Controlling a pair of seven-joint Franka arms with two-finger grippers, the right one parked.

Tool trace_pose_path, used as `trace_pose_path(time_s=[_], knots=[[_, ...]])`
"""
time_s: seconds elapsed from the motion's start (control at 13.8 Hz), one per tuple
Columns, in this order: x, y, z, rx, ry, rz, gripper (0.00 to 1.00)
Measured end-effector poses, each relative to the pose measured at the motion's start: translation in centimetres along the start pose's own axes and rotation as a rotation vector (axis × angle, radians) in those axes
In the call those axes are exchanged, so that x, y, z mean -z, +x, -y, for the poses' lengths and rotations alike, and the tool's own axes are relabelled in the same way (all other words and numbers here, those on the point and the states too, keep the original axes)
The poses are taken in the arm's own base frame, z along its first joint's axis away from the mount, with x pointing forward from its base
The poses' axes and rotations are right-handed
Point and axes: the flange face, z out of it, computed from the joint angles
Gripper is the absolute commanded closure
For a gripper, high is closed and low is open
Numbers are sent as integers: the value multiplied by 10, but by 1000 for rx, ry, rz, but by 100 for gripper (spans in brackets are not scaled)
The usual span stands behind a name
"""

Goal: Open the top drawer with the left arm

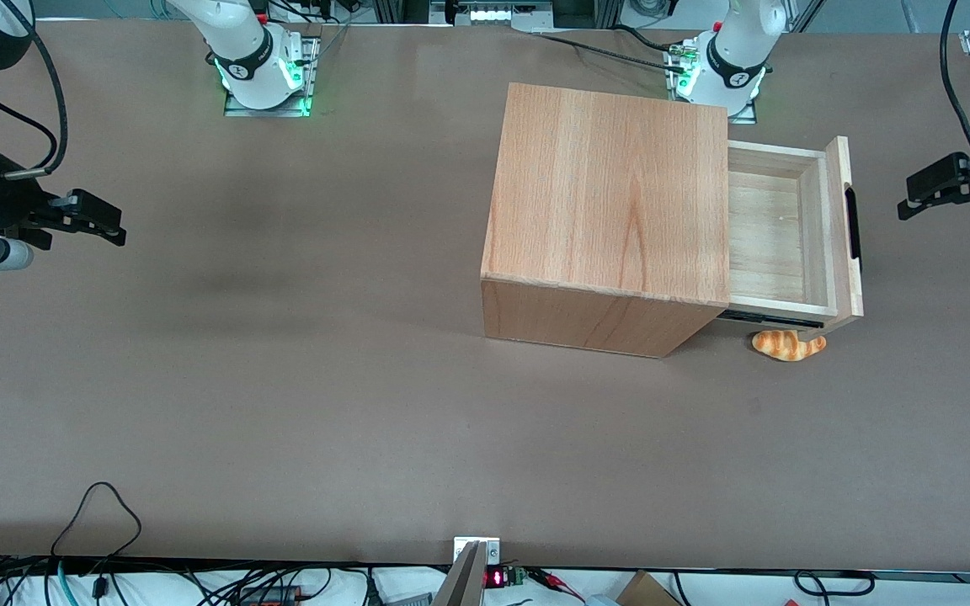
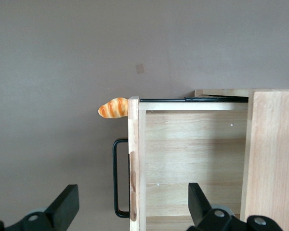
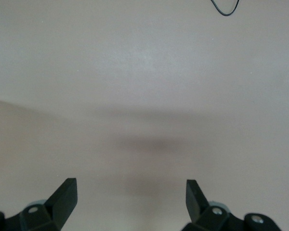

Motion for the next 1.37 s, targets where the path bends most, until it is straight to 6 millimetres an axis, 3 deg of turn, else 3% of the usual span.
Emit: trace_pose_path(time_s=[0.72,1.01,1.37], knots=[[31,-13,-5,-8,27,-58,0],[20,-11,-6,-9,31,-89,0],[11,-27,-9,-11,30,-80,0]])
